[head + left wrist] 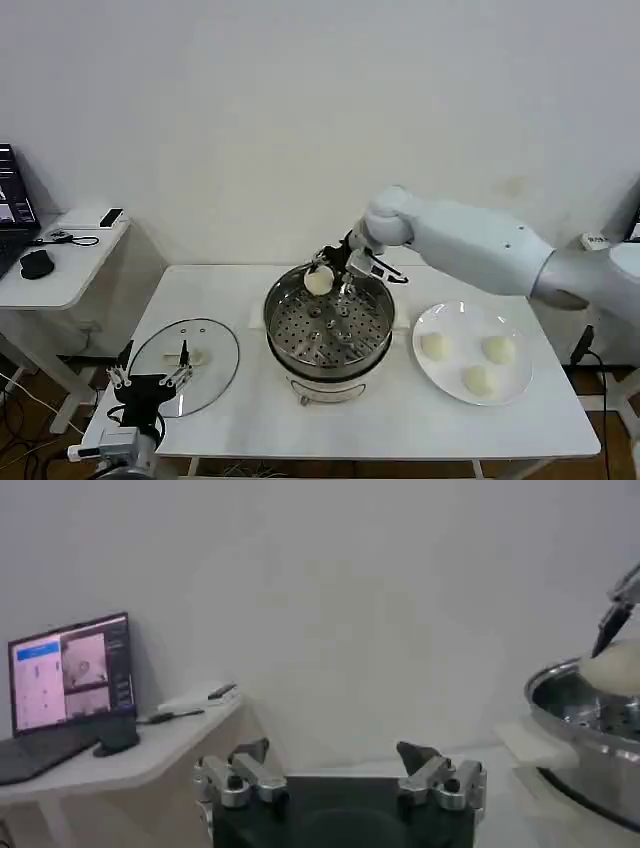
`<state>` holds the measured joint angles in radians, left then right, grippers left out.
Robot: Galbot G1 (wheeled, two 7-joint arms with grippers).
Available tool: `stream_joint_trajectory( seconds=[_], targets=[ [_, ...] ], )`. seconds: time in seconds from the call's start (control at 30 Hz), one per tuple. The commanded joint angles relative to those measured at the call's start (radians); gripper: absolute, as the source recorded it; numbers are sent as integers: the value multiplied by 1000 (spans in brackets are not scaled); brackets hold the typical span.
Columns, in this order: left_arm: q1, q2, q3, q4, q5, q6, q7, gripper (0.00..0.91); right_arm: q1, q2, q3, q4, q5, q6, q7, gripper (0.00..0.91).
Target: Take steamed baozi put them in steamer then cover it.
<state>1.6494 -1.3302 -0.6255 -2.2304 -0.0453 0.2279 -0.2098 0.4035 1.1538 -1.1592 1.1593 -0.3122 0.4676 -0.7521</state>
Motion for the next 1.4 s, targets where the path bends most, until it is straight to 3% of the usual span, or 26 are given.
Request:
stream_joint_trajectory(
  seconds=[0.03, 0.37, 0.4, 0.43, 0.6, 0.77, 0.83, 0.9, 1.07, 1.2, 1.23, 1.4],
  targets=[
    [1, 2, -2, 4, 0, 0, 1, 907, -38, 55, 1, -88, -135, 84, 38, 635],
    [-3, 1, 4, 6, 0, 0, 1, 907, -48, 61, -2, -89, -134, 89, 34, 635],
    [-3, 1, 4, 6, 0, 0, 1, 907, -47, 62, -2, -90, -135, 90, 34, 715],
    [-3, 2, 3, 6, 0, 0, 1, 907, -46, 62, -2, -90, -133, 91, 34, 907],
    [-3, 1, 4, 7, 0, 1, 1, 907, -37, 57, -5, -85, -124, 86, 37, 907],
    [-1, 2, 4, 1, 1, 2, 1, 907, 13, 27, -2, -35, -42, 60, 28, 907],
    [1, 5, 3, 0, 1, 2, 1, 907, 46, -5, -1, 18, 55, 3, 7, 907],
    [7, 7, 5, -4, 2, 1, 1, 907, 112, -63, -25, 102, 214, -118, -19, 907],
    [9, 13, 19, -19, 5, 3, 3, 907, 234, -208, -100, 248, 405, -332, -30, 907],
    [7, 17, 39, -28, 21, 3, 2, 907, 266, -309, -113, 304, 481, -467, -21, 907],
    [11, 20, 44, -35, 22, 3, 2, 907, 270, -341, -112, 316, 497, -537, -14, 907],
    [13, 47, 44, -55, 18, 5, 8, 907, 269, -521, -126, 362, 512, -644, -32, 907]
  ],
)
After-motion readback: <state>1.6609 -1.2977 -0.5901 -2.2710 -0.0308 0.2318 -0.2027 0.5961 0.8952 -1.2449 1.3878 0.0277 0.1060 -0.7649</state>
